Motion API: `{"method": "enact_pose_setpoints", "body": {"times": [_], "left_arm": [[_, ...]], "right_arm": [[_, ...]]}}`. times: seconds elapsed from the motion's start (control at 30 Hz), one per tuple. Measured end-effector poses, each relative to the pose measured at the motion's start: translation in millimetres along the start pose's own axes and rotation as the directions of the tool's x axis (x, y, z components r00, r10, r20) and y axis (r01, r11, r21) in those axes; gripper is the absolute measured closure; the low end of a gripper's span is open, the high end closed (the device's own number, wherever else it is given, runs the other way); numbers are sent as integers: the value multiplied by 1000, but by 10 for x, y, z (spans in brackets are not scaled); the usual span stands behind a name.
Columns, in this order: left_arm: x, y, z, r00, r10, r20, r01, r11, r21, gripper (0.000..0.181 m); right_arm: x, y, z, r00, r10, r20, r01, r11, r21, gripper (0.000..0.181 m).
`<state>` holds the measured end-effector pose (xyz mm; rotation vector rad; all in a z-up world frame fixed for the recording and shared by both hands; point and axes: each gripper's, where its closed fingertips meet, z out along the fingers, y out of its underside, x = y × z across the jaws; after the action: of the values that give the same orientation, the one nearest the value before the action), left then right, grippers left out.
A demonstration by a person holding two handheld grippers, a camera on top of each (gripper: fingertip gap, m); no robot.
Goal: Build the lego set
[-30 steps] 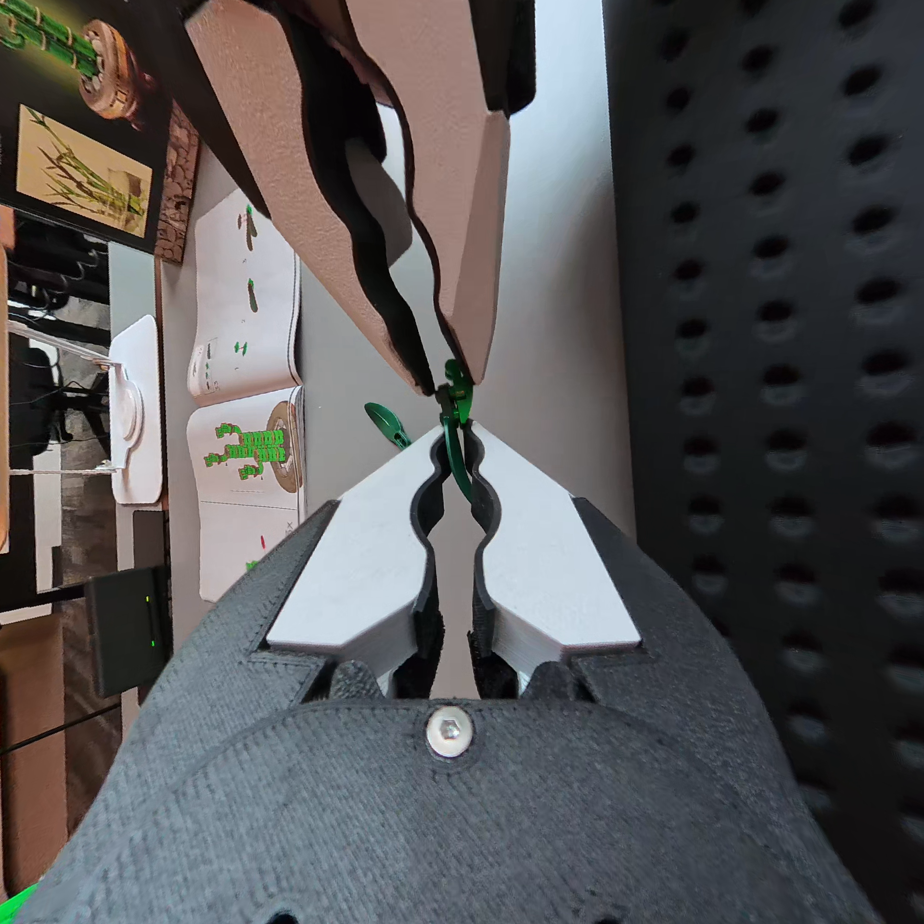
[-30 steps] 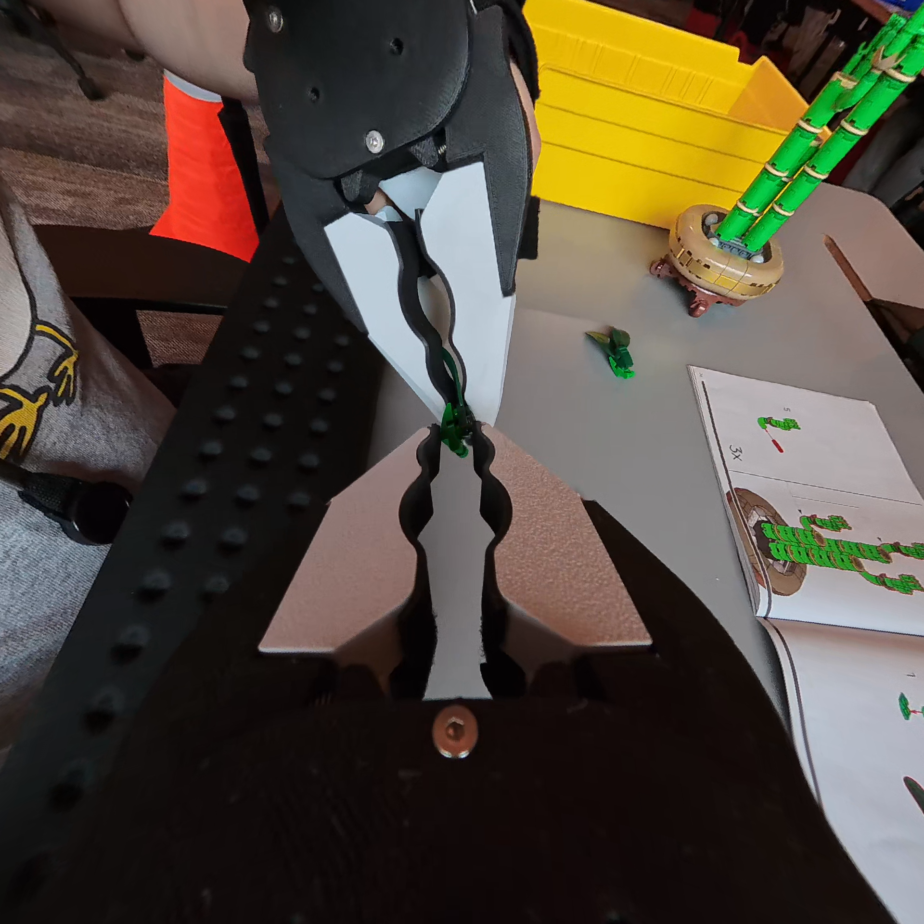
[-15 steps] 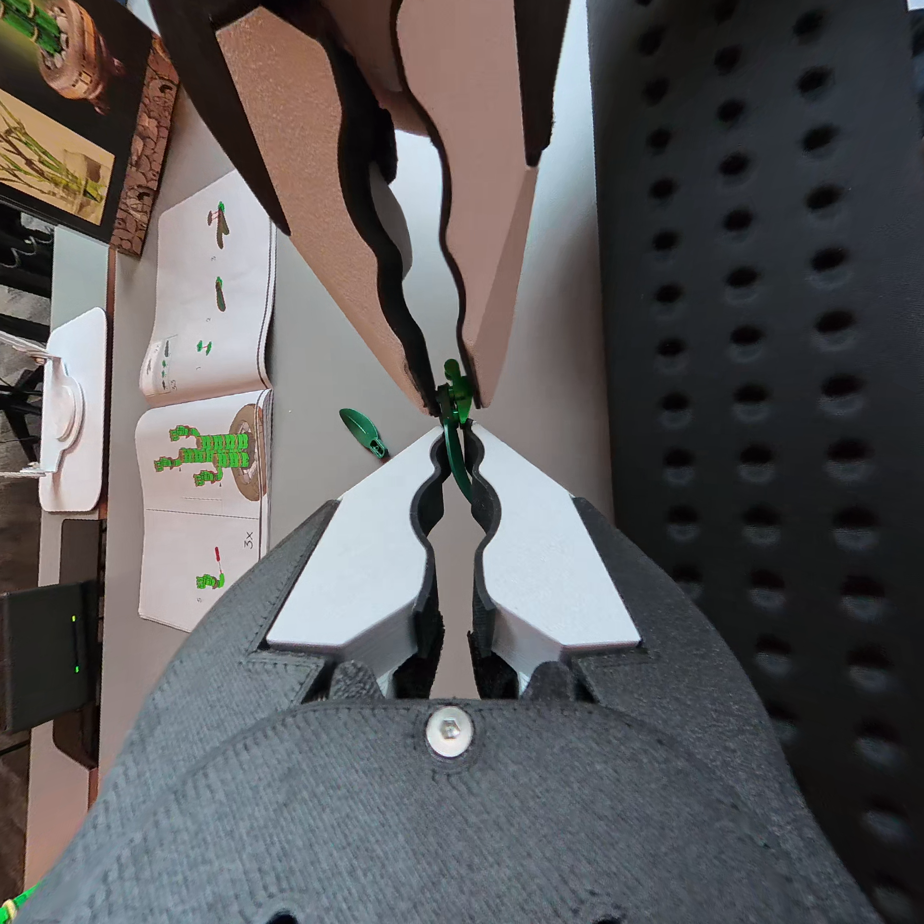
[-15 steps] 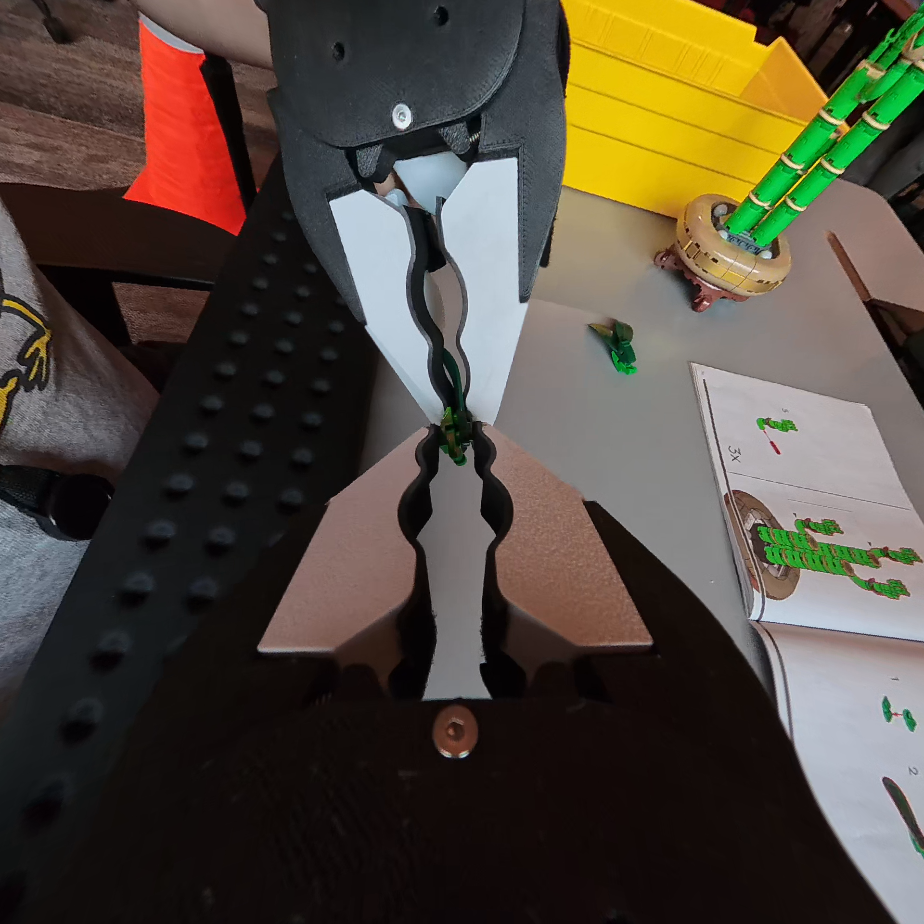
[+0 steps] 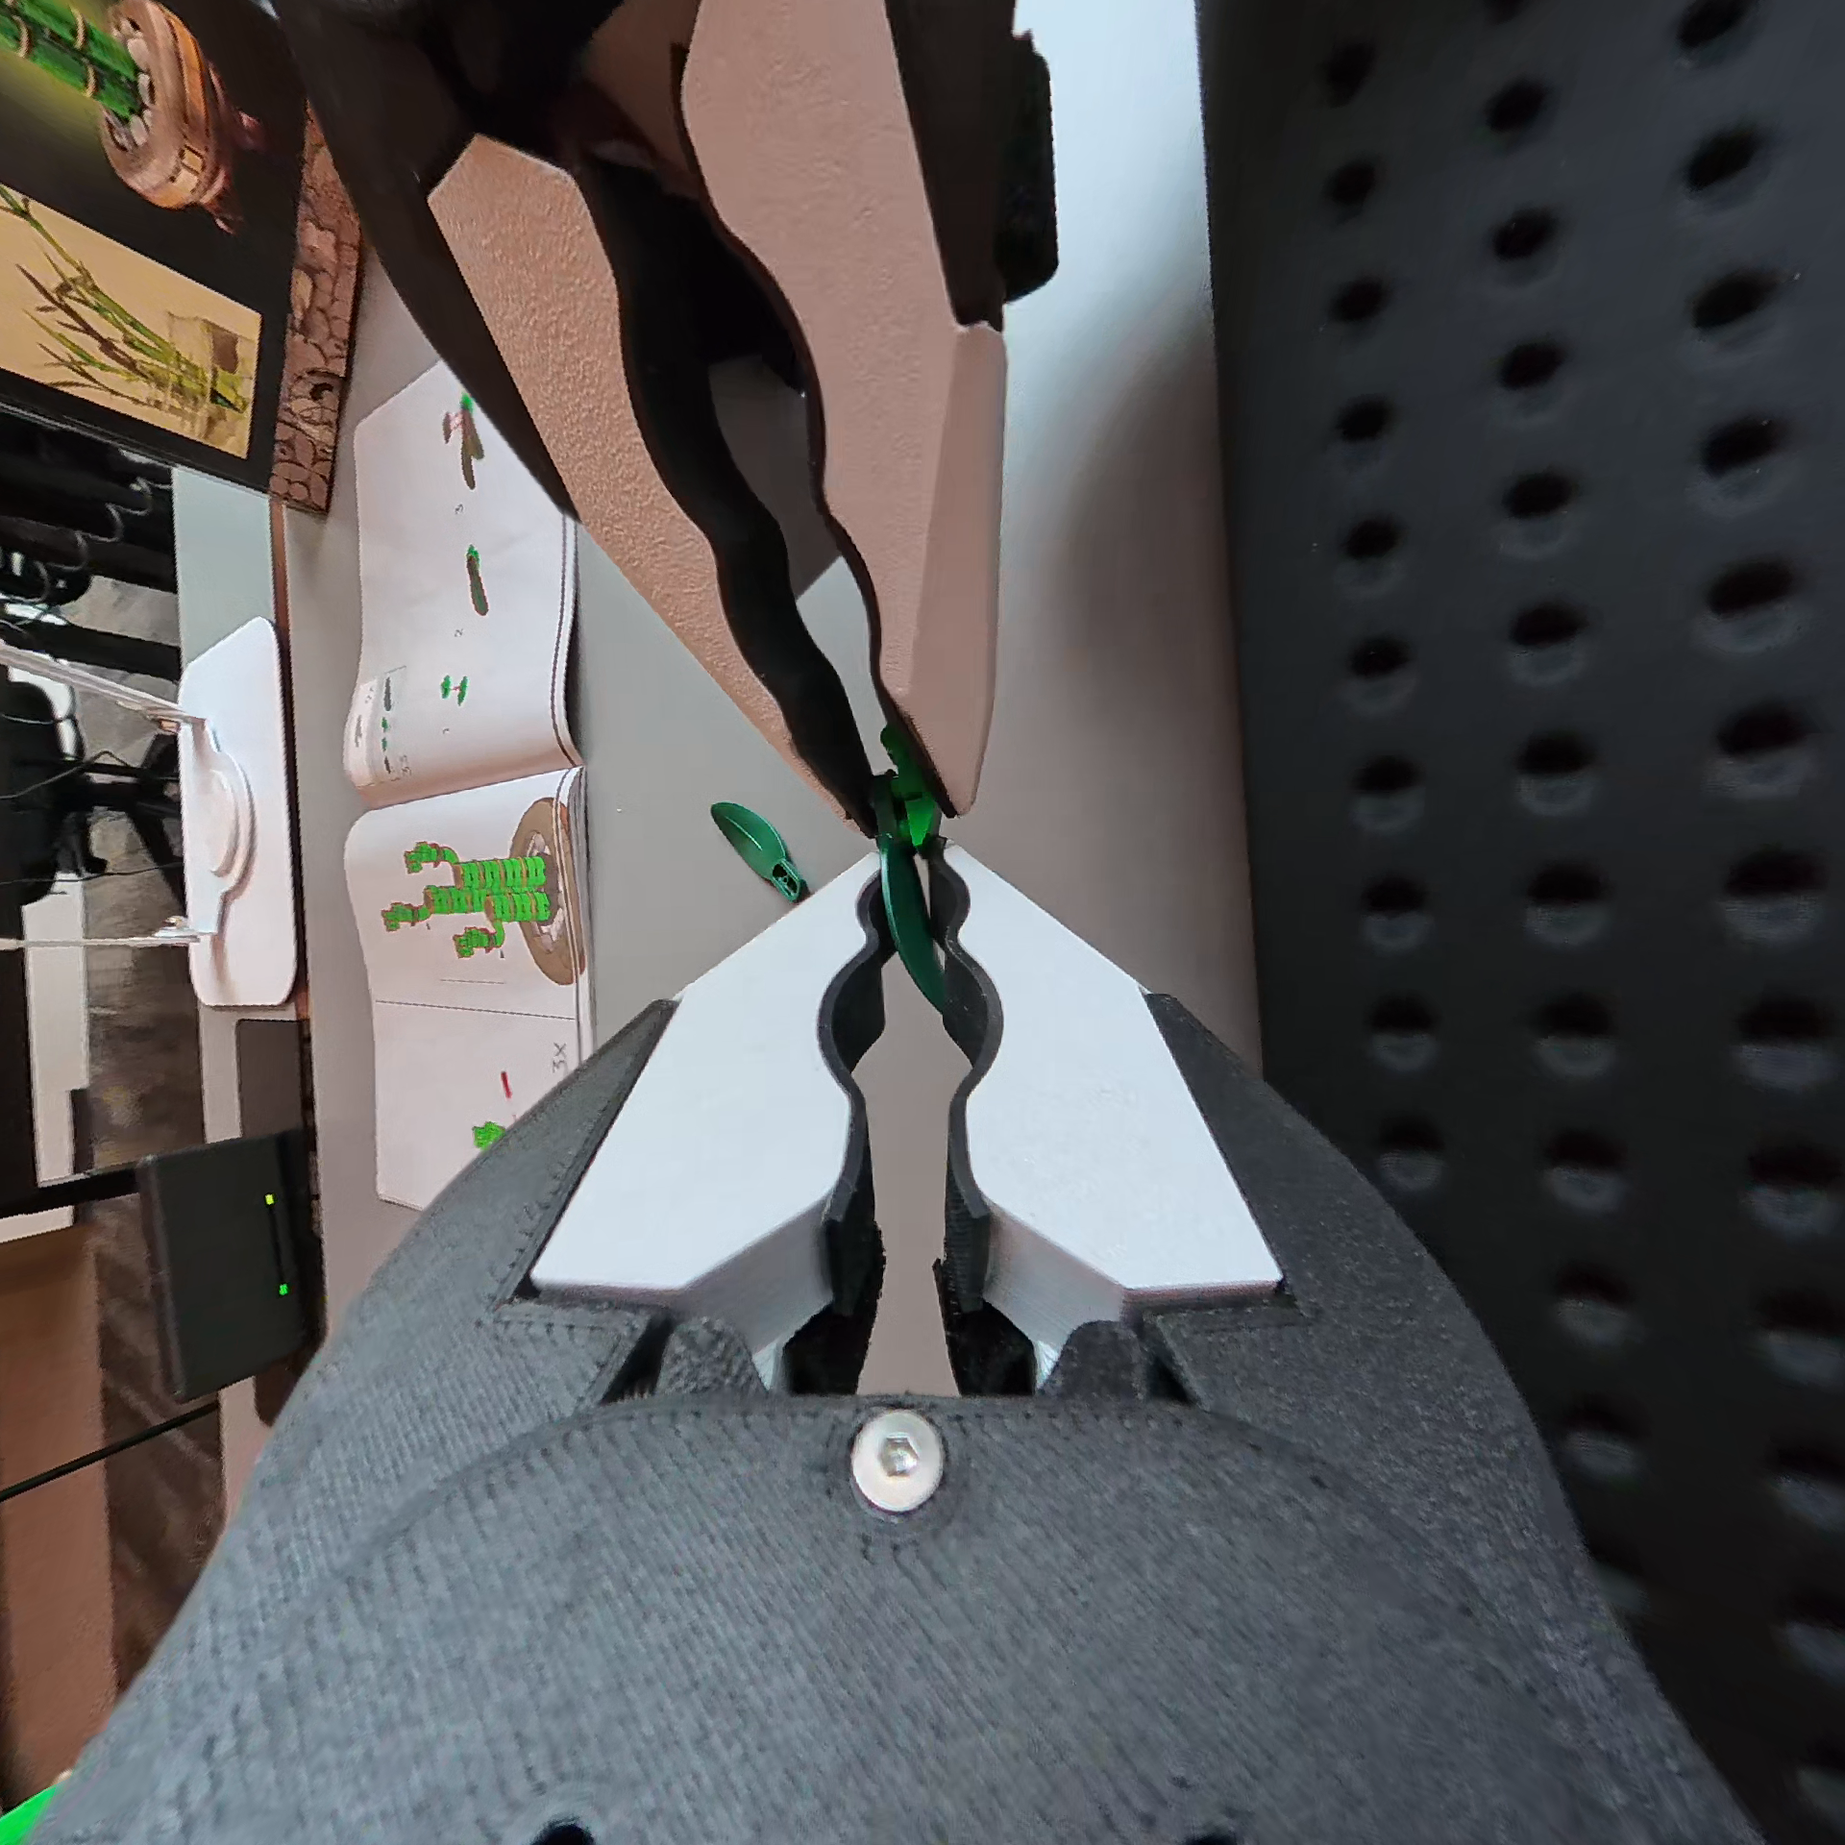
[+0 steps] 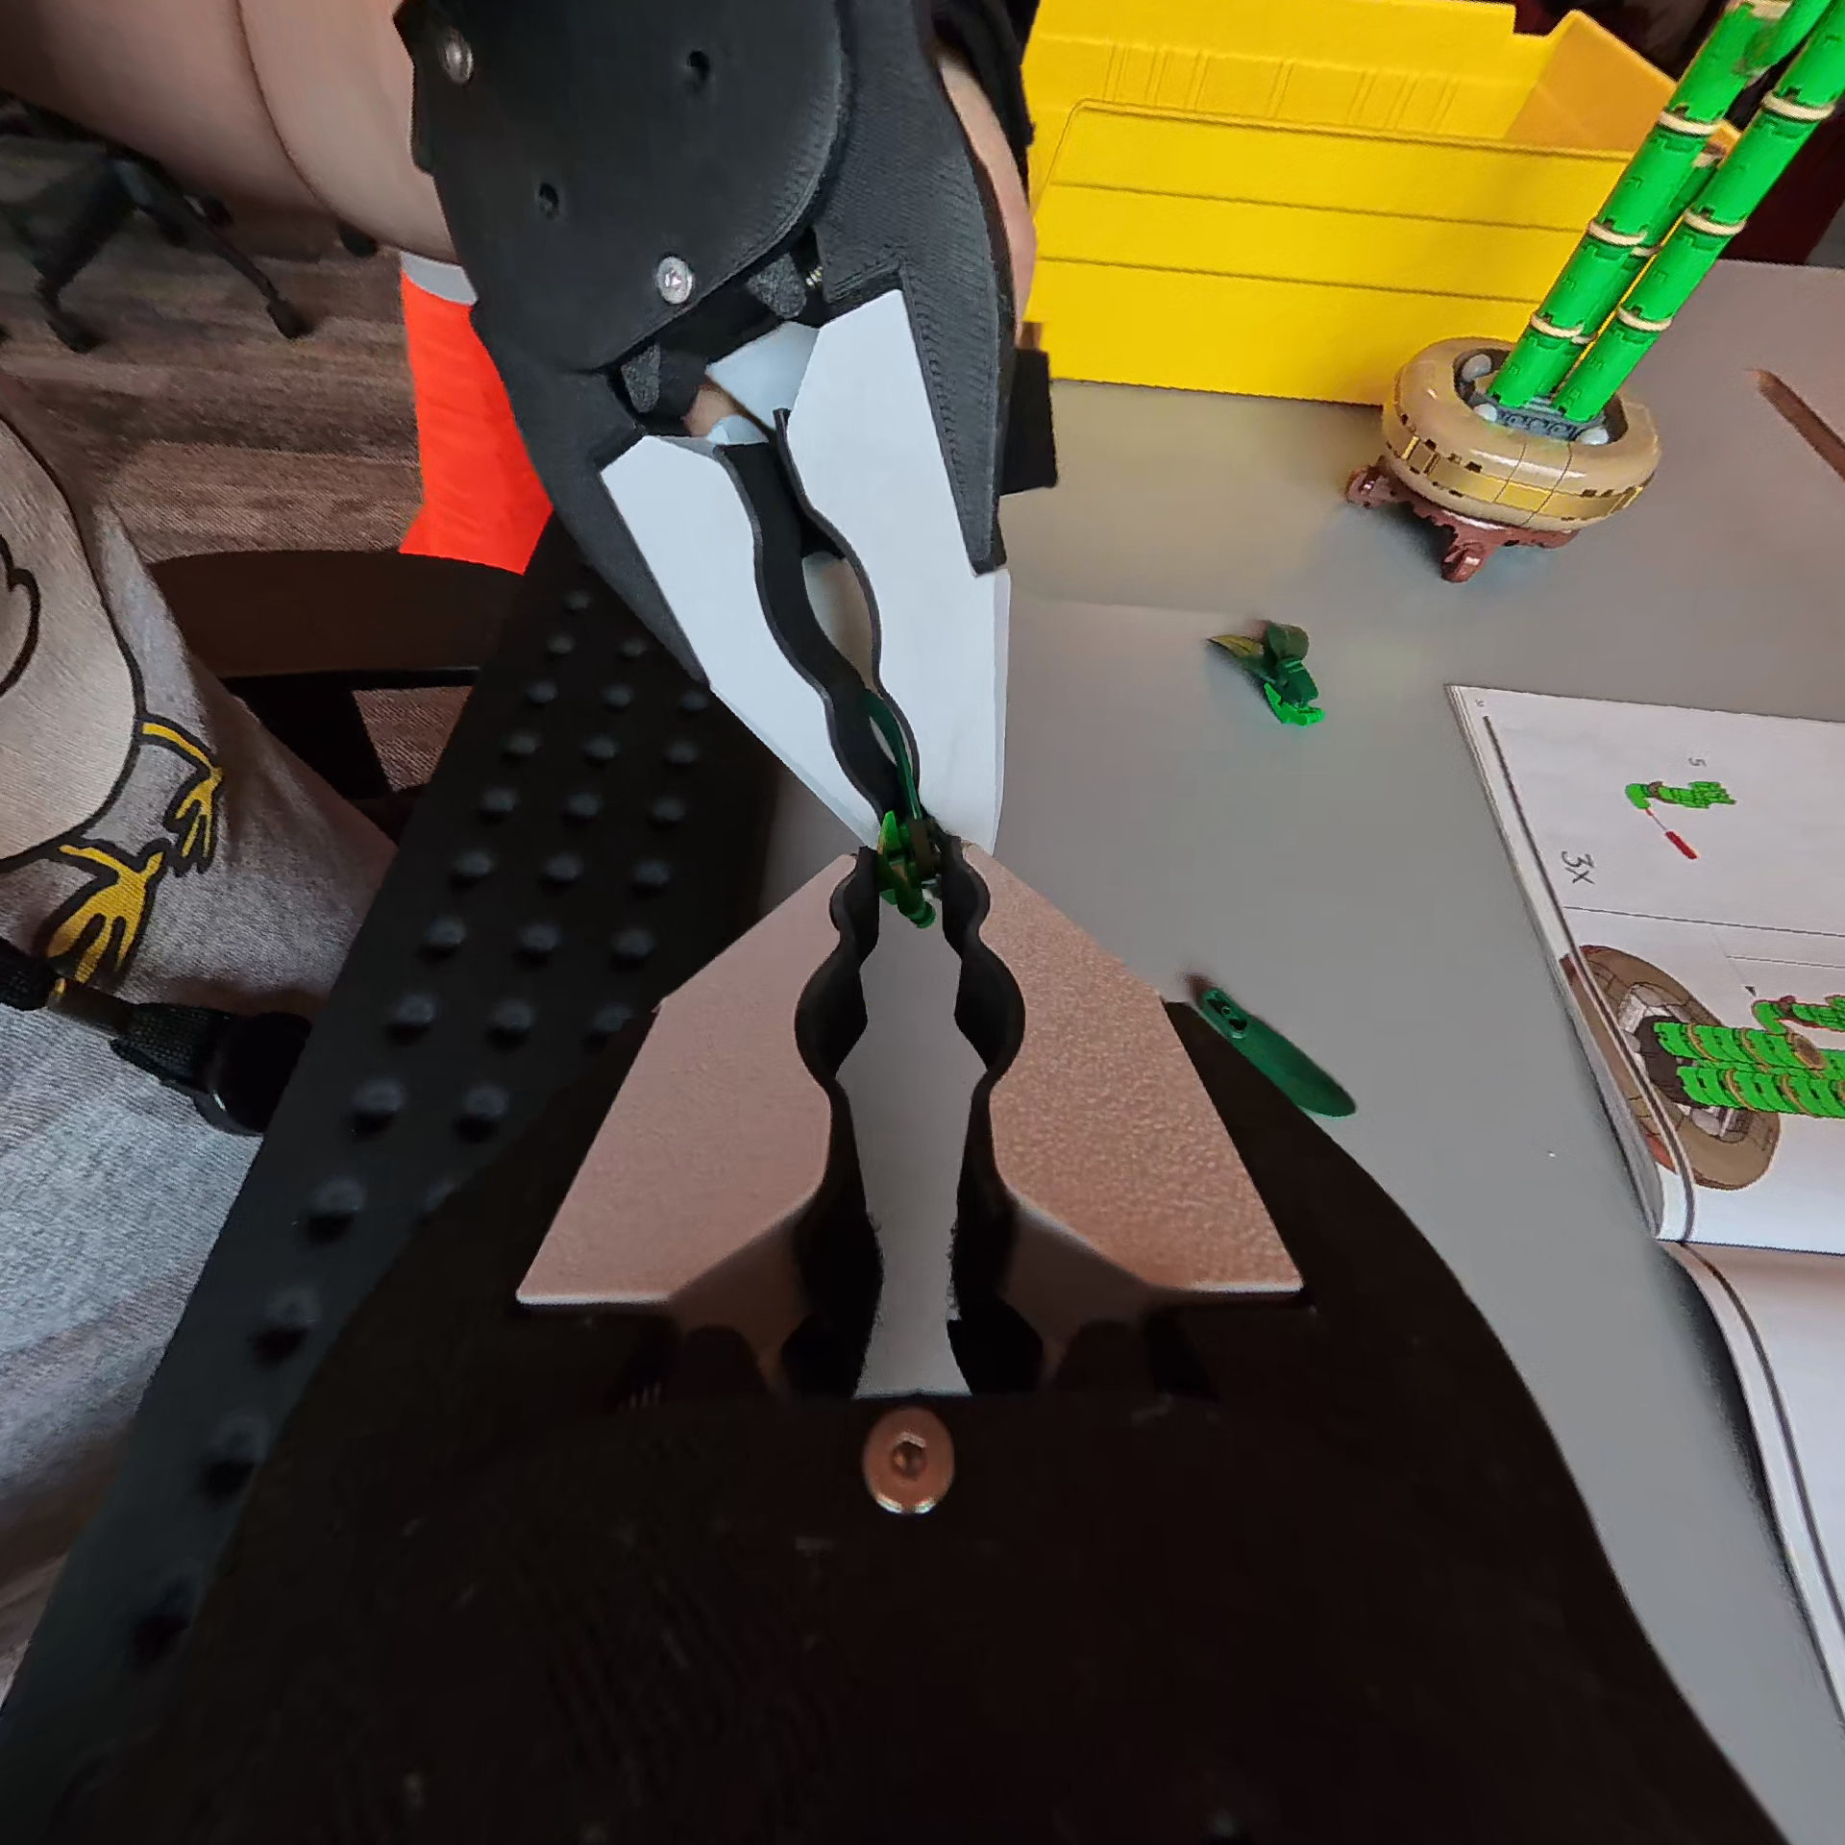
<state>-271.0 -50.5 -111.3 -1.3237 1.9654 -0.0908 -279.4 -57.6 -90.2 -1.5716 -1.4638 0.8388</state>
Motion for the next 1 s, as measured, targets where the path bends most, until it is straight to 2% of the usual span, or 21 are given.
{"method": "enact_pose_setpoints", "body": {"times": [0.17, 0.43, 0.6, 0.8, 0.93, 1.0], "left_arm": [[5, 18, 17, 996, 78, 35, -76, 996, -37, 179], [59, 24, 18, 999, 21, -25, -22, 999, -25, 179], [17, 13, 1, 1000, -19, -19, 20, 1000, 10, 178], [-95, 25, -34, 997, 34, 62, -34, 999, 1, 175], [-122, -25, -147, 1000, -11, 17, 10, 997, 83, 163], [-134, -87, -198, 1000, -24, 1, 23, 991, 132, 162]], "right_arm": [[-7, 30, 9, 997, 60, 40, -60, 998, 6, 171], [-38, 38, 25, 1000, 11, 21, -11, 1000, 5, 171], [-9, -13, 8, 997, -52, -52, 54, 998, 36, 171], [47, -11, -27, 971, -178, -159, 178, 984, -12, 171], [75, 12, -45, 959, -205, -194, 202, 979, -34, 171], [64, -2, -36, 957, -211, -196, 209, 977, -31, 171]]}}
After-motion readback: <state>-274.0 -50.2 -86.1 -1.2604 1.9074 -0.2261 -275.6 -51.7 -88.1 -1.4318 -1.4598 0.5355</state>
